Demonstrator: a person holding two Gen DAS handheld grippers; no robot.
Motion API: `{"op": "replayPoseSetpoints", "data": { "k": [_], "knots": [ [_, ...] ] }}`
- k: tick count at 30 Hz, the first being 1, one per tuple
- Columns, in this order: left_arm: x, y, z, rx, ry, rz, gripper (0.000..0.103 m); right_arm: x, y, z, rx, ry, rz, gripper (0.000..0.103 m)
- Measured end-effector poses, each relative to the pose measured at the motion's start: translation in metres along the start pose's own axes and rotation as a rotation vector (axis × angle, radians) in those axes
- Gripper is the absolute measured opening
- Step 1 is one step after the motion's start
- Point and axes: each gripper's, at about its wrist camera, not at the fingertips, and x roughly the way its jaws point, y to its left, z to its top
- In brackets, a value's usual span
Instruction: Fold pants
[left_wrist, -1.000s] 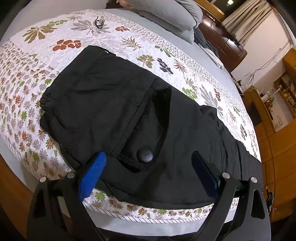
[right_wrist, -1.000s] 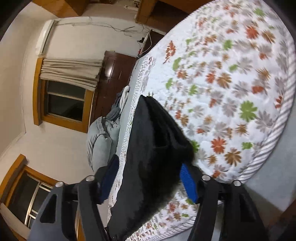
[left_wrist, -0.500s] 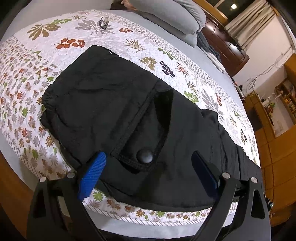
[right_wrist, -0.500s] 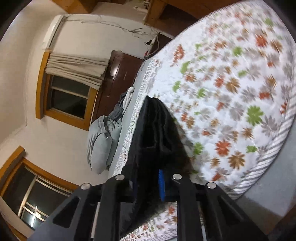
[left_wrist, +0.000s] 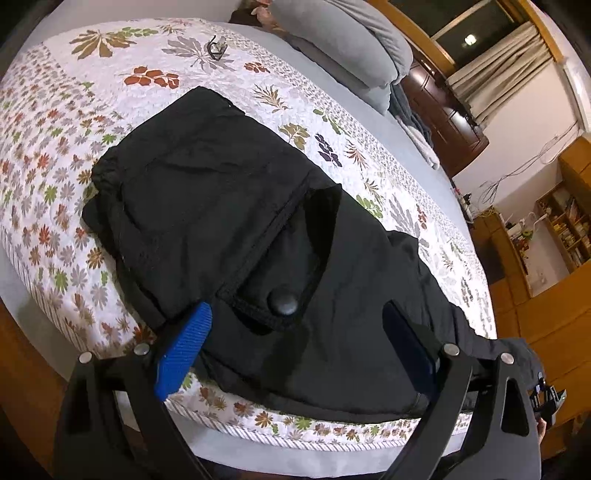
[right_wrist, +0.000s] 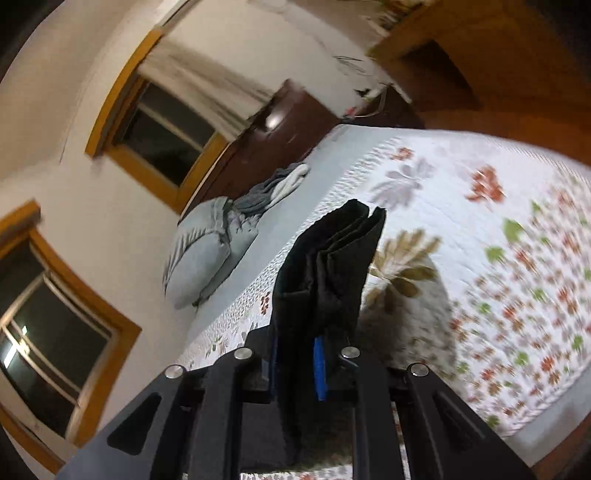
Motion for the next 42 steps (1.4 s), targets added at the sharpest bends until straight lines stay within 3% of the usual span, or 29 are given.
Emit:
{"op": "replayPoseSetpoints", "data": {
  "k": [10,20,42],
  "knots": [
    [-0.005,0.004,-0.007,-0.004,-0.014,-0.025,0.093,0.017,0.103,-0.007,-0.242,0.058,-0.022,0.014],
    [-0.009,0.011,-0.011,-0.023,-0.024,-0.041,0.093,0.039,0.173,-0.029,-0.429,0.102,-0.028,0.014],
    [-0.014,0.018,-0.019,-0.061,-0.034,-0.085,0.094,0.09,0.254,-0.085,-0.576,0.21,0.016,0.013]
  ]
}}
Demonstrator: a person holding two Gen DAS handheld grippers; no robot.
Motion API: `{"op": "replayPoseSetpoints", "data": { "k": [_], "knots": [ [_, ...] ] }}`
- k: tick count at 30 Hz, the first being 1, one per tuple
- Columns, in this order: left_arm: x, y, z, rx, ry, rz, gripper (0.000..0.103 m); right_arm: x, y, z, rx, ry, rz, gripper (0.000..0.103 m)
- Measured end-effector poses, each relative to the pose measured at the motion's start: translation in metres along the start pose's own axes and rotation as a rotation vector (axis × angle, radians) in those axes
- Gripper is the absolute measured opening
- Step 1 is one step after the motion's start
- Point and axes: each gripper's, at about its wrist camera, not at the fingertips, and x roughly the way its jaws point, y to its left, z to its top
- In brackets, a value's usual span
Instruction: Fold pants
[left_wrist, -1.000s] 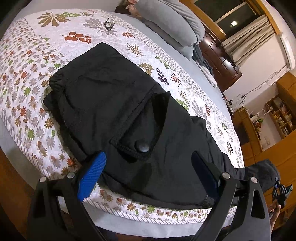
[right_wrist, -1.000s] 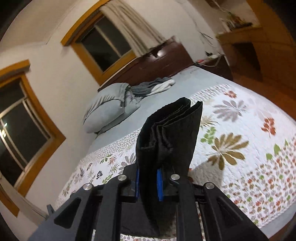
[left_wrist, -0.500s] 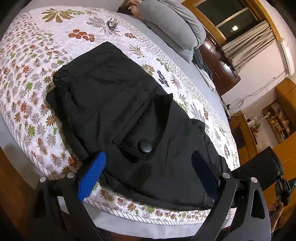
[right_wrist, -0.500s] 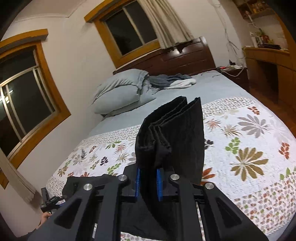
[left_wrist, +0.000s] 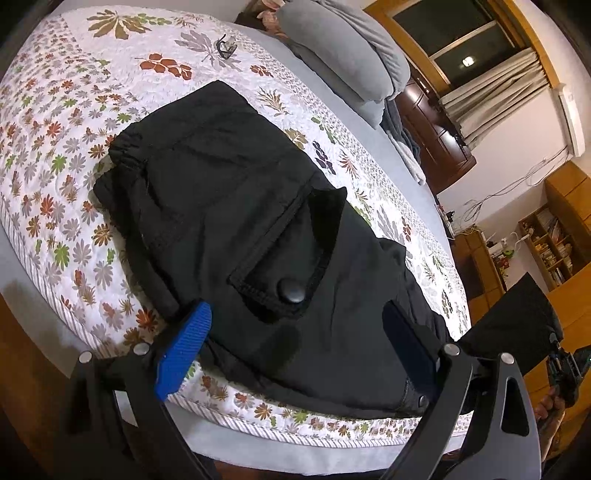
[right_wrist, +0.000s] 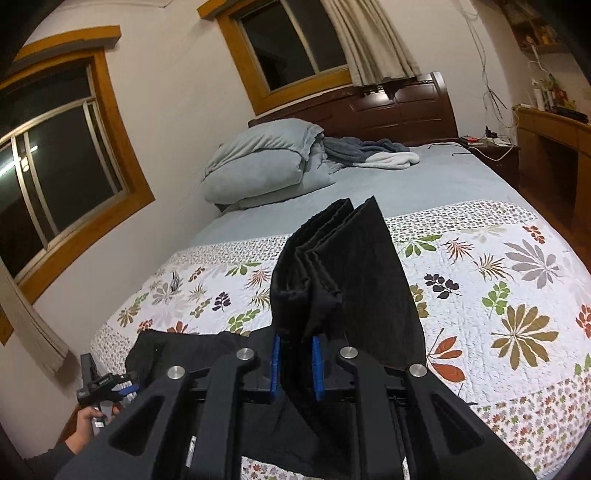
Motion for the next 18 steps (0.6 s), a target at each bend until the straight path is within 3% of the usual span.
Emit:
{"op": "replayPoseSetpoints", "data": {
  "k": [18],
  "knots": [
    [-0.003,0.003,-0.012,-0.02,-0.004,-0.015,0.094,0.035,0.056,-0.026,-0.145,0.074,-0.024,0.013]
  ]
}}
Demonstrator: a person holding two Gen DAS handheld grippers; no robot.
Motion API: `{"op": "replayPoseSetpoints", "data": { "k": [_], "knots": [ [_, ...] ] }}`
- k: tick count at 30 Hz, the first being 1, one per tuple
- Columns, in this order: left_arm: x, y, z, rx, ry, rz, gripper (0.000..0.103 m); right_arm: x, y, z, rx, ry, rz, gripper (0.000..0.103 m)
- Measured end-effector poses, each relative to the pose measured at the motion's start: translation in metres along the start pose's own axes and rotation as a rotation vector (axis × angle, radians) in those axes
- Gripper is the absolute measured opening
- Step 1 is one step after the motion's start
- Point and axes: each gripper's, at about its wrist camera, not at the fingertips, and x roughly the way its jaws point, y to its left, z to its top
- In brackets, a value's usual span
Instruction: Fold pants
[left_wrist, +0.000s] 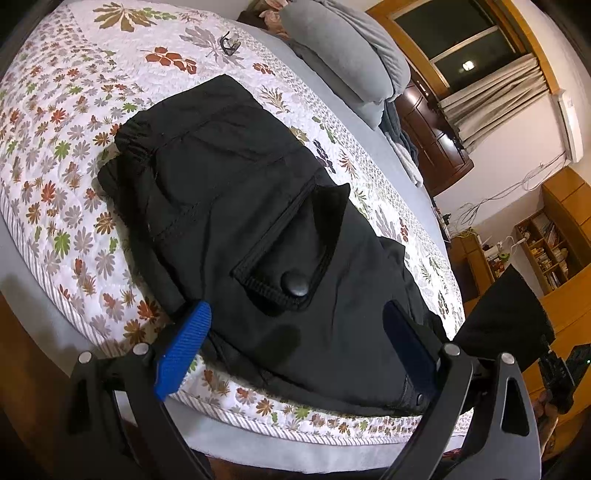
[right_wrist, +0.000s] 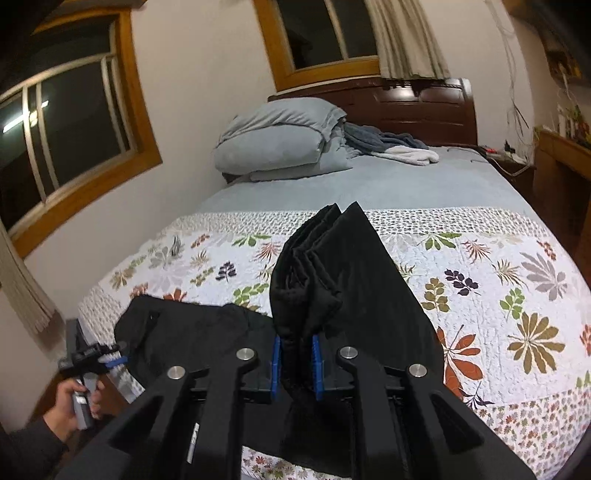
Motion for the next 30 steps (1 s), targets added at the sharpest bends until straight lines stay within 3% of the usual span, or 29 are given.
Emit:
{"op": "replayPoseSetpoints", "data": {
  "k": [16,30],
  "knots": [
    [0.0,0.005,-0.001,-0.009,0.002,-0.009,0.094,0.044,0.062,-0.04,-0.222,0.102,-0.075,0.013],
    [0.001,0.003,-0.002,-0.01,0.012,-0.008,0.095,0.117,0.119,-0.113,-0.498,0.275,-0.192,0.013]
  ]
}}
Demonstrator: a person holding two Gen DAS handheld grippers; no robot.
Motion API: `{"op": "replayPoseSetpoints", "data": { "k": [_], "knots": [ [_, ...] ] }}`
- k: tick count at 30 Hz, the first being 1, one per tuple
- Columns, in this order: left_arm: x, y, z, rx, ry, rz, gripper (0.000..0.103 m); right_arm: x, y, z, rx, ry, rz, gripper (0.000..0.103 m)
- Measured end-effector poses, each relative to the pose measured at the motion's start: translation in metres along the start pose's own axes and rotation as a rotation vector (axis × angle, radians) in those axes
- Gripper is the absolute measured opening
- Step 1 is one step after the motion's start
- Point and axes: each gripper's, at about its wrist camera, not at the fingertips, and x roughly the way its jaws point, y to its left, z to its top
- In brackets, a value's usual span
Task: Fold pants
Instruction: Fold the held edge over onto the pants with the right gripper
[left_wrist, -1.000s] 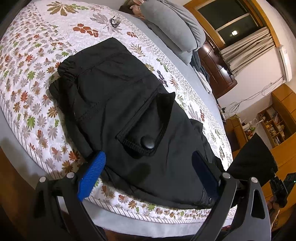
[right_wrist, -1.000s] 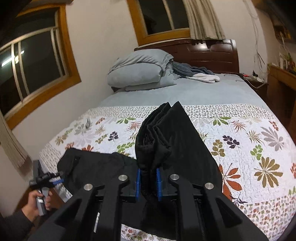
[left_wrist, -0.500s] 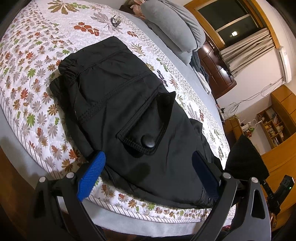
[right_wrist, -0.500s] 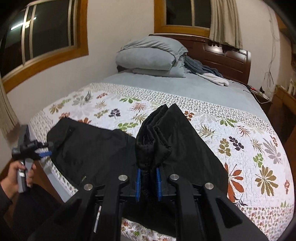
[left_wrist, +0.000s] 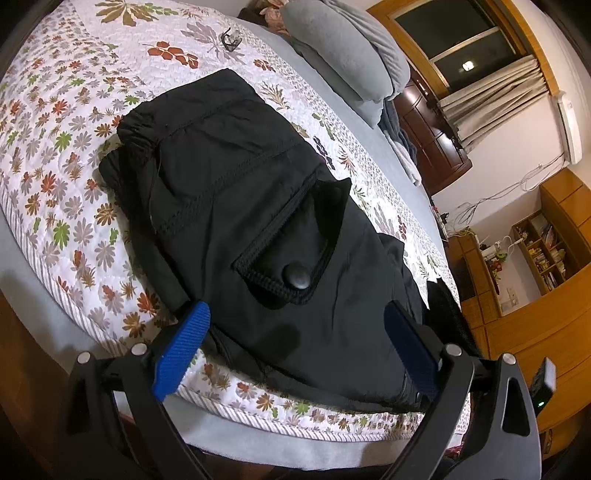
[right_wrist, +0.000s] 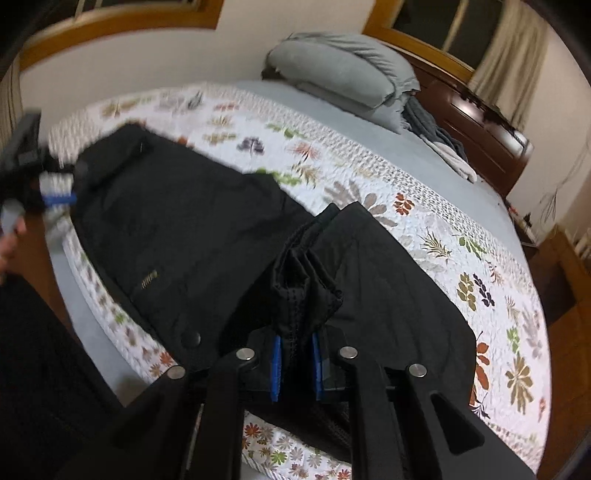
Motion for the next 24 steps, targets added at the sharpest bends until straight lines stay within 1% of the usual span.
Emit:
{"op": "replayPoseSetpoints", "data": {
  "k": [6,9,10,11,14,15,16,17,18,19,20,21,22,23,24],
  "knots": [
    [0.001,0.005,0.0,-0.024,0.011,-0.006,0.095,0.025,0.035,-0.013,-0.138,0.054,-0.068,0.013],
    [0.001,0.007,0.0,-0.028,0.012,-0.005,0.095,0.034,0.047,-0.02,-0.194,0.074,-0.088,0.016],
    [0.001,0.007,0.0,-0.027,0.013,-0.002,0.095,0.037,0.05,-0.022,-0.203,0.082,-0.087,0.021],
    [0.001,0.006,0.0,-0.026,0.013,0.0,0.095,0.039,0.052,-0.024,-0.213,0.092,-0.071,0.032],
    [0.0,0.005,0.001,-0.022,0.014,0.007,0.095,0.035,0.058,-0.029,-0.242,0.086,-0.05,0.043],
    [0.001,0.004,0.001,-0.017,0.014,0.011,0.095,0.031,0.059,-0.029,-0.245,0.083,-0.036,0.043],
    [0.001,0.002,0.0,-0.008,0.012,0.018,0.095,0.025,0.057,-0.029,-0.24,0.073,-0.018,0.043],
    [0.001,0.0,0.0,0.001,0.011,0.023,0.095,0.015,0.052,-0.029,-0.22,0.055,0.029,0.048],
    [0.001,-0.002,-0.001,0.011,0.008,0.027,0.095,0.007,0.045,-0.028,-0.193,0.048,0.078,0.05],
    [0.001,-0.003,-0.001,0.014,0.006,0.027,0.095,-0.002,0.036,-0.027,-0.154,0.034,0.137,0.05],
    [0.001,-0.003,-0.001,0.013,0.002,0.026,0.095,-0.015,0.019,-0.025,-0.086,-0.002,0.221,0.054],
    [0.0,-0.002,-0.001,0.009,-0.004,0.023,0.095,-0.024,0.006,-0.024,-0.034,-0.026,0.264,0.055],
    [0.0,-0.002,-0.001,0.004,-0.007,0.02,0.095,-0.03,-0.008,-0.022,0.019,-0.045,0.281,0.056],
    [0.0,-0.001,-0.001,-0.001,-0.01,0.017,0.095,-0.031,-0.024,-0.019,0.071,-0.052,0.279,0.056],
    [0.0,0.0,0.0,-0.006,-0.011,0.014,0.095,-0.028,-0.035,-0.017,0.098,-0.042,0.251,0.056]
  ]
}}
